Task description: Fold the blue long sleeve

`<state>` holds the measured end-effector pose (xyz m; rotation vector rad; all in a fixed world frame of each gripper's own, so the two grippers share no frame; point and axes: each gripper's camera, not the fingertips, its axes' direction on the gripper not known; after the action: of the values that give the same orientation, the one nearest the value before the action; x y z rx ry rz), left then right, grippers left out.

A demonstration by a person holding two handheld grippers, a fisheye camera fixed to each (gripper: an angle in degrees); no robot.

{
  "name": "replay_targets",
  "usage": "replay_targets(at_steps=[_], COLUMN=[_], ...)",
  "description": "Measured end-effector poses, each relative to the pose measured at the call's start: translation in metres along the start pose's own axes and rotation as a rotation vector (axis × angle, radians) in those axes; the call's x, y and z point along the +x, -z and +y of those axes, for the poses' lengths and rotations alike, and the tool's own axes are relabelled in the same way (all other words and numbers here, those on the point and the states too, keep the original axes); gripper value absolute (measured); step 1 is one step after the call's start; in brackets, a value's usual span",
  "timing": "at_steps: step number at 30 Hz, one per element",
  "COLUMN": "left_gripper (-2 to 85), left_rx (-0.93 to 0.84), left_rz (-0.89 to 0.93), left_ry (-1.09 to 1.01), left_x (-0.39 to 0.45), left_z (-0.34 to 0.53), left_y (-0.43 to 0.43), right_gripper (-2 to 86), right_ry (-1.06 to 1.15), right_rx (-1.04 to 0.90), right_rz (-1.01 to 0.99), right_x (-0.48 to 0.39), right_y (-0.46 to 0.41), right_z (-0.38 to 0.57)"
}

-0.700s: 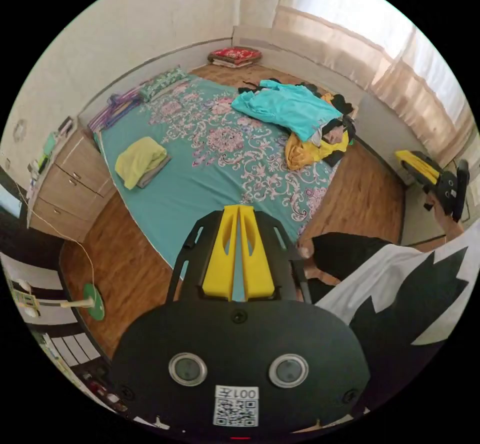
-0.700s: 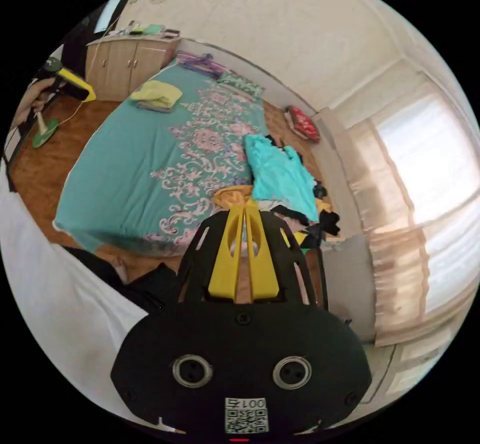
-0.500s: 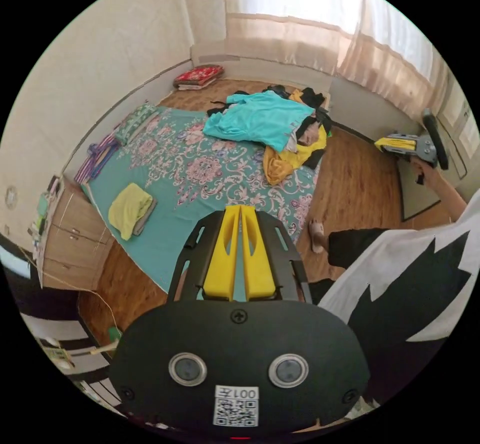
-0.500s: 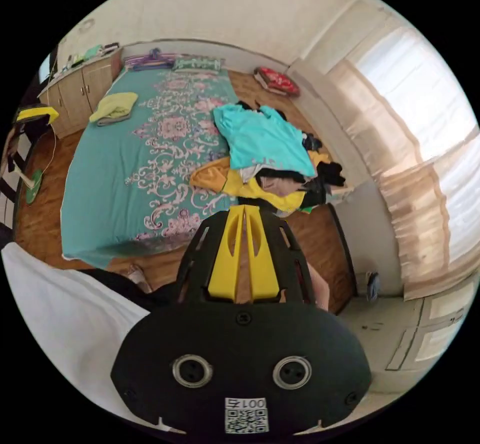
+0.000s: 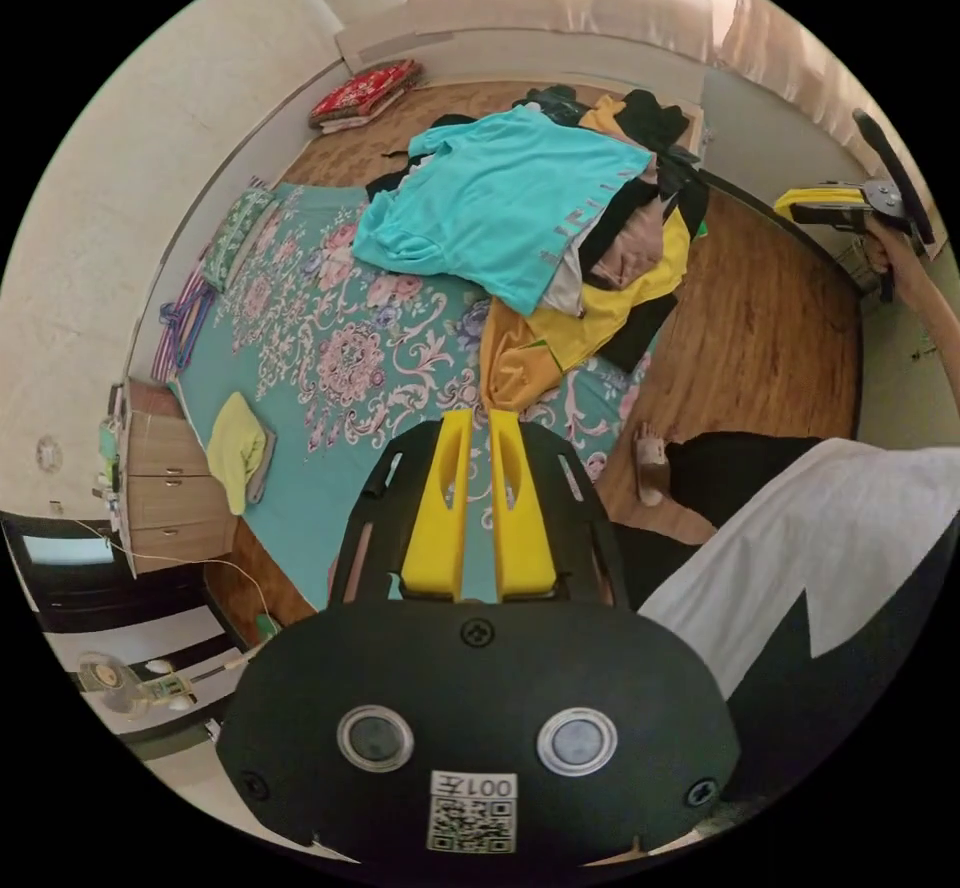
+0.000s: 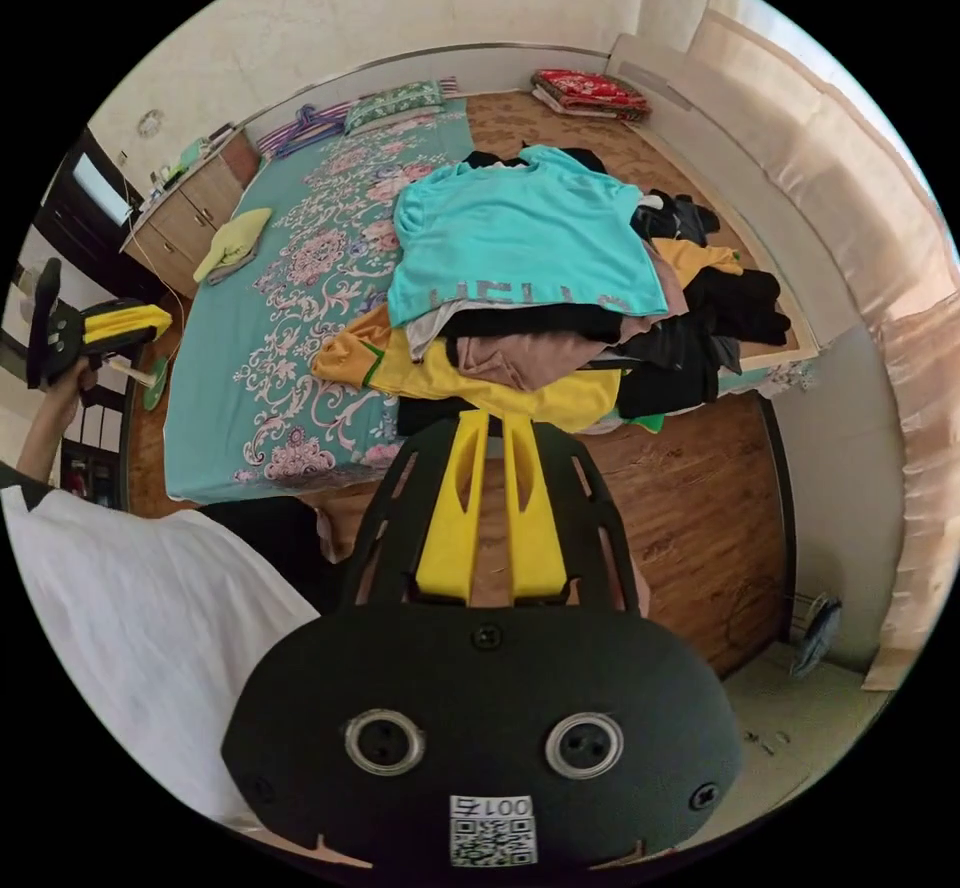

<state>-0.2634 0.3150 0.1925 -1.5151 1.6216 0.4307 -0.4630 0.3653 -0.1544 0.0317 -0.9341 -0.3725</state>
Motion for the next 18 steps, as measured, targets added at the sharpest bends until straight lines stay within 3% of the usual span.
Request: replay_targets(at_steps=[6,11,18], left_gripper=[8.2,12.4,13.6], left_rx=[-0.096,-0.194,-0.340], left_rz=[0.175,0.210,0.294], left_ry=[-0.028,-0.024,-0.031], left_x=[-0.001,-0.022,-0.047], left_z=[-0.150,-0.249,-0.342], left_y=[-0.092,-0.180,-0.264], right_gripper=[9.7,8.4,6.4], right_ry=[-0.039,-0.052,0.002], right_rx=[-0.076,-0.041,-0.406], right_rz=[-0.143,-0.227,-0.219], right_x=[0.091,0.095,0.077], right_y=[0.007,0.027,0.011], right_z=[-0.124,-0.179,-0.205])
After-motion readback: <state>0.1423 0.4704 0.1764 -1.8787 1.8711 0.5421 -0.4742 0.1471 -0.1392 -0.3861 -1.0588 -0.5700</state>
